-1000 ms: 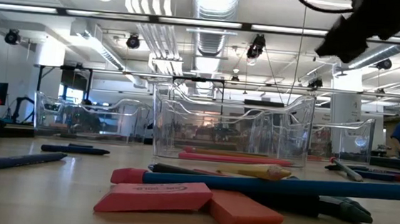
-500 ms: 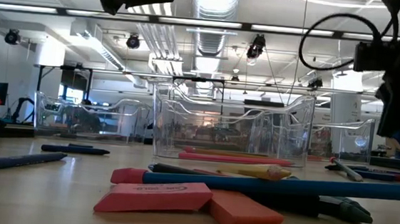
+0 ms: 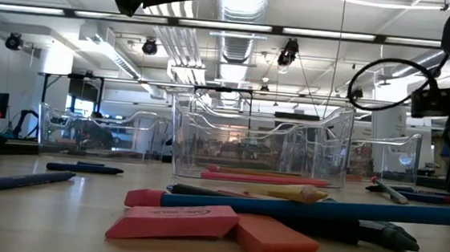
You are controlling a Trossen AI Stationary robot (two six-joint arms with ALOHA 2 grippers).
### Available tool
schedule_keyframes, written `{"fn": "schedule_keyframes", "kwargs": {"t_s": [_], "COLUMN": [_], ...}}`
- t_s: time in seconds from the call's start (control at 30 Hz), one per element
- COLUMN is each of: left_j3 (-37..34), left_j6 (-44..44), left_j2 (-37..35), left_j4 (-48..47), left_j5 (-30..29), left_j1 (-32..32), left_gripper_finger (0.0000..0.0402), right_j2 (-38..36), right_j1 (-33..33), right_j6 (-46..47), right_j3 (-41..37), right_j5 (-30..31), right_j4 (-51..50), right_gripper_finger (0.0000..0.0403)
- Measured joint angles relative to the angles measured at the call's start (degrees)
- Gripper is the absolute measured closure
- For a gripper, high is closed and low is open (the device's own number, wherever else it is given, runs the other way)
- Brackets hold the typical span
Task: Sort crayons/erasers/pens/pencils in bins
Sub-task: Put the top right blue crayon into the top middle transparent bin
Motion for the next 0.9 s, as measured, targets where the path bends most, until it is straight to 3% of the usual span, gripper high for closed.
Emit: {"fn": "schedule_keyframes", "kwargs": {"t_s": [0.33, 0.67, 0.9], "left_j3": [-0.01, -0.10, -0.11], "left_j6": [-0.31, -0.31, -0.31], "left_j2": [0.00, 0.00, 0.00], "left_j4": [0.00, -0.01, -0.02], "left_j5": [0.04, 0.07, 0.07], "left_j1": [0.00, 0.00, 0.00], "left_gripper_finger": [0.0210, 0.0210, 0.0210], "right_j2": [-0.16, -0.17, 0.02], "right_j1": [0.00, 0.00, 0.00], "right_j6": [1.49, -1.46, -3.69], "right_j3": [-8.39, -9.40, -7.77], "right_j5": [-1.93, -2.17, -2.89], "right_j4": [11.80, 11.58, 9.21], "right_gripper_finger": [0.0280, 0.0284, 0.0327]}}
